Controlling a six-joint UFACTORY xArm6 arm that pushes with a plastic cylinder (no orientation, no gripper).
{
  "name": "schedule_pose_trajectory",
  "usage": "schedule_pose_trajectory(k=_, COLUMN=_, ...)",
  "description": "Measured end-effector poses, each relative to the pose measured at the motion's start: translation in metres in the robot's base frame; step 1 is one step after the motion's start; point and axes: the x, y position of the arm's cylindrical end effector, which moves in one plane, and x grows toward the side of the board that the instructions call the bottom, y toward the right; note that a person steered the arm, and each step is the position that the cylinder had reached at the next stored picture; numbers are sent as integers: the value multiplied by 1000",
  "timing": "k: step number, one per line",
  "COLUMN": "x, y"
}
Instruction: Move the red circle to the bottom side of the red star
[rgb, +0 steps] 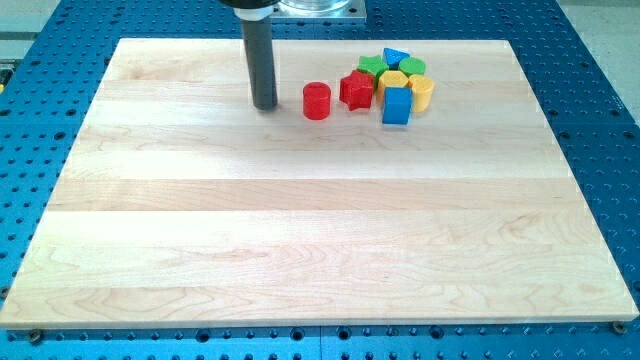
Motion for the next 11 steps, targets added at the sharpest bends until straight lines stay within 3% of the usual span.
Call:
schedule_pose_trajectory(k=2, x=33, y=4)
schedule_pose_trajectory(k=3, x=25, y=-29)
schedule_pose_trajectory(k=5, x=5, y=21)
schedule_pose_trajectory(k=8, x=49, y=58)
schedule_pose_trajectory(k=11, x=-11, y=38)
